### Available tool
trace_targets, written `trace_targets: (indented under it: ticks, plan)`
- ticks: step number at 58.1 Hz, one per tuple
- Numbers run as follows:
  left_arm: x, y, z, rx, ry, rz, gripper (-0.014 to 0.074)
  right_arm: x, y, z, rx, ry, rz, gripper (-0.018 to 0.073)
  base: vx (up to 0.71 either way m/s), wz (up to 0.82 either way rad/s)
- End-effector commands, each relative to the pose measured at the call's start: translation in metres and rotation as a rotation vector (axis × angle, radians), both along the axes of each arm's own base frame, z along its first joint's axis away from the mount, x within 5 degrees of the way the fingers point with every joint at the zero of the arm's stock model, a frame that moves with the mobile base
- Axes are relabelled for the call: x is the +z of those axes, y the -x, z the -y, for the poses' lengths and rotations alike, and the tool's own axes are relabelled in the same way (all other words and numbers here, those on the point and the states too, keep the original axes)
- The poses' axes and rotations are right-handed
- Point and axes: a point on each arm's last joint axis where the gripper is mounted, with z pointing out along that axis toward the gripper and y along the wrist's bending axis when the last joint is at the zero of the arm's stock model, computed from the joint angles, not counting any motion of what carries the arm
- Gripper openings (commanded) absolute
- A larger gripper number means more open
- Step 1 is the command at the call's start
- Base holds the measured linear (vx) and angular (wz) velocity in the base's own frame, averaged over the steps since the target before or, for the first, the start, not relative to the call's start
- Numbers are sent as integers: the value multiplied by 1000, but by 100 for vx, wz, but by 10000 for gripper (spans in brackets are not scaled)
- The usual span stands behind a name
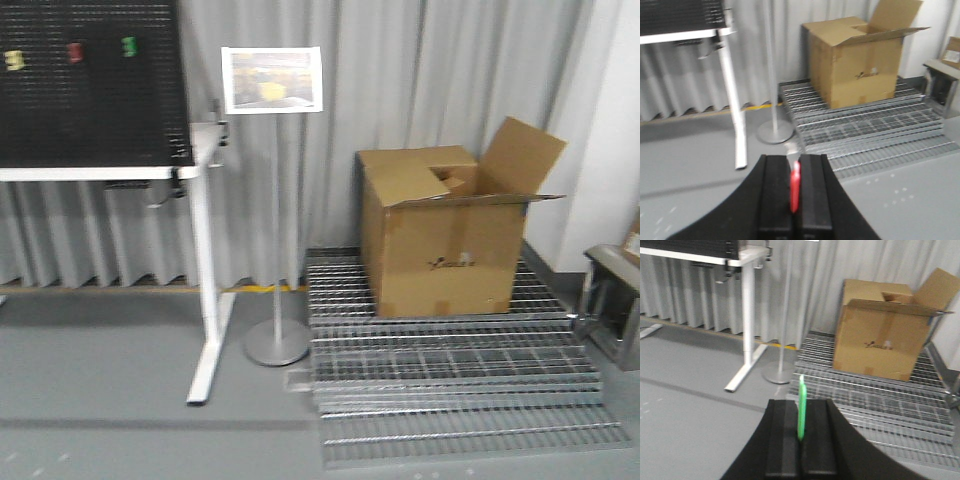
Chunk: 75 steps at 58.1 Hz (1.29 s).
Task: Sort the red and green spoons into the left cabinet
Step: 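Drive the base across the room toward the white cabinet, then position the base facing the blue tray on the cabinet shelf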
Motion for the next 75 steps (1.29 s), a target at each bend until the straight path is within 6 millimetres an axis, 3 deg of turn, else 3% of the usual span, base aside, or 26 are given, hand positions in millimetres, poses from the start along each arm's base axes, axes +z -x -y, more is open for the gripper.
trace_targets:
  ticks: [1, 75]
  plan:
    - [14, -2, -1, 17, 25, 86, -3, 17, -1, 1, -15, -21, 99, -4, 58, -50]
    - [14, -2, -1, 17, 25, 86, -3, 17, -1, 1, -15, -21, 99, -4, 50, -68]
